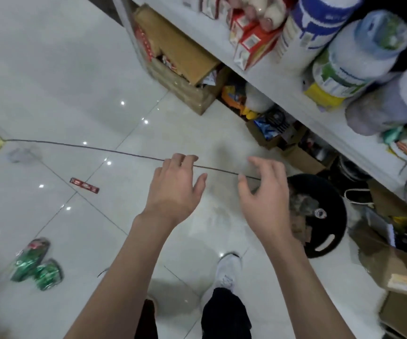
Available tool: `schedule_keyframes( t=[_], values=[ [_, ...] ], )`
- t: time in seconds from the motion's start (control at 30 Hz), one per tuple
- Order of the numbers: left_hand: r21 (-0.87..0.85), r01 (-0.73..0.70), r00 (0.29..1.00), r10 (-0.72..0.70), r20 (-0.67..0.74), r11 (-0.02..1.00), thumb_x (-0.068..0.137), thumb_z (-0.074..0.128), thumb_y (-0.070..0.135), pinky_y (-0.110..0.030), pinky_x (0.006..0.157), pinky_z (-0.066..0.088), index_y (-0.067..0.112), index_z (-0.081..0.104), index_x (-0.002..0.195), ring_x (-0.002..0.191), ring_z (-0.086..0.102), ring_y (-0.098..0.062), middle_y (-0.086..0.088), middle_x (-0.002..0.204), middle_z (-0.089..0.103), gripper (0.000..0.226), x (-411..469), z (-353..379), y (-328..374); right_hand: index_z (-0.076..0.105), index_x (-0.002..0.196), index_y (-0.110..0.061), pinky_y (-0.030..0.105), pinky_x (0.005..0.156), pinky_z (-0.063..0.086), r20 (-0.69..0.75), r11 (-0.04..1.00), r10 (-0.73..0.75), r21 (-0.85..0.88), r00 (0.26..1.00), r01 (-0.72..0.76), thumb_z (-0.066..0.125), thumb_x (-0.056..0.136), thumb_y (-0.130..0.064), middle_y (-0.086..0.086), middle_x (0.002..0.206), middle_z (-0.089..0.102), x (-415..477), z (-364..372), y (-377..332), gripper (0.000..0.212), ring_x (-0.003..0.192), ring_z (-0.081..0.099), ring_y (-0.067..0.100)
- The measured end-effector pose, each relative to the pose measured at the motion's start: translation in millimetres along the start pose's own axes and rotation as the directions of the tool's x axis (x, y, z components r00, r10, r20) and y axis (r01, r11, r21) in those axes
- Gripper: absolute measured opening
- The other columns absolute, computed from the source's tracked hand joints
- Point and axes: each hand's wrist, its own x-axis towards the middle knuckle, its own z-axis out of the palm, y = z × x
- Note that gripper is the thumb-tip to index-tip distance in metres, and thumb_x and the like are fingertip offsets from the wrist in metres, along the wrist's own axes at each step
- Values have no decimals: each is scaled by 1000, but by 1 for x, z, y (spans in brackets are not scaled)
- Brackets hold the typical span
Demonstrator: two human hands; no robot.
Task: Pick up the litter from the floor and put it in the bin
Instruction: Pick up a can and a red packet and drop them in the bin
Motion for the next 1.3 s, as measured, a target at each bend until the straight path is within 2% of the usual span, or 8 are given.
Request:
schedule_keyframes(
  t=[0.07, 0.27, 0.33, 0.43, 0.6, 0.83, 1.13, 1.3],
  values=[
    [-19, 42, 998, -43, -41, 999, 98, 45, 43, -36, 99, 36, 19, 46, 137, 121, 46, -23, -3, 133, 50, 46, -15, -28, -36, 56, 127, -23, 28, 102, 39, 20, 997, -73, 0, 997, 73, 61, 93, -24, -6, 123, 45, -6, 21, -41, 35, 117, 49, 13],
    [-63, 205, 968, -211, -134, 977, 98, 44, 44, -36, 100, 36, 20, 45, 137, 121, 46, -23, -2, 133, 49, 47, -76, -94, -164, 54, 130, -28, 28, 98, 44, 132, 981, -194, -2, 972, 196, 61, 94, -28, -11, 122, 42, -45, 104, -153, 37, 116, 51, 12],
    [-85, 268, 947, -278, -162, 960, 97, 45, 43, -37, 99, 37, 19, 46, 136, 122, 45, -24, -3, 131, 51, 46, -101, -108, -214, 54, 130, -29, 26, 97, 43, 186, 965, -260, 10, 947, 263, 61, 94, -28, -14, 120, 40, -61, 139, -186, 37, 116, 50, 10],
    [-120, 345, 908, -363, -210, 931, 95, 51, 41, -40, 91, 42, 17, 53, 130, 112, 52, -28, -5, 124, 56, 42, -143, -124, -286, 53, 130, -29, 24, 96, 41, 291, 938, -335, 12, 896, 346, 60, 94, -29, -13, 122, 40, -85, 188, -230, 37, 117, 48, 8],
    [-168, 512, 813, -538, -220, 842, 94, 53, 40, -44, 90, 43, 16, 53, 132, 109, 53, -31, -7, 126, 55, 45, -210, -129, -397, 53, 130, -26, 32, 96, 47, 382, 878, -441, -3, 812, 479, 63, 93, -26, -8, 124, 43, -121, 269, -275, 38, 114, 51, 12],
    [-223, 684, 675, -719, -167, 694, 92, 56, 38, -44, 93, 44, 17, 53, 130, 113, 54, -33, -9, 126, 56, 44, -274, -77, -516, 53, 130, -28, 39, 95, 49, 492, 826, -477, -32, 729, 562, 64, 91, -27, -6, 127, 44, -141, 379, -271, 41, 113, 53, 16],
    [-163, 765, 622, -781, -63, 623, 90, 60, 43, -44, 98, 38, 17, 47, 138, 121, 49, -32, -10, 134, 52, 56, -254, 63, -647, 52, 131, -27, 28, 89, 42, 567, 760, -493, -88, 660, 644, 65, 90, -28, -4, 128, 46, -96, 535, -213, 43, 113, 53, 16],
    [-156, 784, 594, -799, -89, 601, 87, 62, 46, -46, 103, 36, 18, 41, 142, 126, 45, -32, -11, 138, 49, 64, -222, 146, -720, 53, 129, -25, 33, 90, 46, 577, 747, -502, -86, 644, 659, 66, 90, -28, -1, 126, 48, -66, 637, -156, 41, 111, 54, 19]
  ],
)
